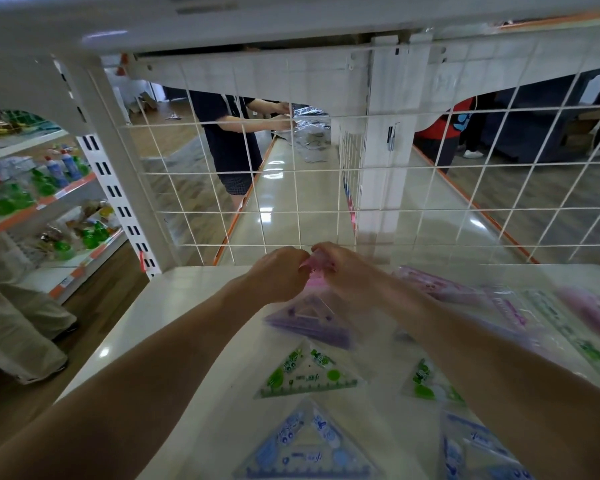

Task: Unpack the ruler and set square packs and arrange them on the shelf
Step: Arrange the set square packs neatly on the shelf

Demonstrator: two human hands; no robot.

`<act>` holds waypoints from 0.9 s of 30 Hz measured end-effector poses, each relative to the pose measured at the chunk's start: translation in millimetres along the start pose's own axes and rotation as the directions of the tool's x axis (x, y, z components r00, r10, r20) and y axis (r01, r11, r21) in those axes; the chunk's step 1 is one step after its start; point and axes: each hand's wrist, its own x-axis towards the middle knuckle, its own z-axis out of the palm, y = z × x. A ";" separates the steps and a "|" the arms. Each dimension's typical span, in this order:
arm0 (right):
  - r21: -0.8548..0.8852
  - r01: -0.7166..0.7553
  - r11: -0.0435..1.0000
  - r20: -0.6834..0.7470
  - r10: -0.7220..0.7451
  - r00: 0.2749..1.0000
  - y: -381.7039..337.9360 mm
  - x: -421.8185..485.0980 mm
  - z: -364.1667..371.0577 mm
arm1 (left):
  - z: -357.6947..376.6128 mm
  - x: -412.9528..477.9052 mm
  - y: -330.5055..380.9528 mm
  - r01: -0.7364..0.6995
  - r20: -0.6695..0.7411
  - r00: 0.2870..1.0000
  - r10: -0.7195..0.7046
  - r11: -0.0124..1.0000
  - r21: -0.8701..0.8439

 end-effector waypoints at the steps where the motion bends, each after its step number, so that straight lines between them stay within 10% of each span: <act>1: -0.003 -0.011 1.000 0.006 0.011 1.000 0.4 0.8 -1.4 | 0.4 1.3 -1.0 0.007 0.002 1.000 -0.007 1.000 0.007; 12: -0.466 0.017 0.885 -0.130 -0.088 0.988 15.0 -7.3 -2.3 | 5.2 -1.9 -2.4 -0.047 -0.104 0.993 0.051 0.998 0.038; 22: -0.515 0.107 0.851 -0.141 -0.207 0.968 9.2 -10.6 -0.1 | 1.8 -3.6 -3.5 -0.005 0.012 1.000 0.004 0.993 0.114; 27: -0.435 0.104 0.895 -0.133 -0.178 0.975 7.2 -11.0 -3.3 | -2.7 -4.0 -7.3 0.035 -0.190 0.981 -0.041 0.999 -0.037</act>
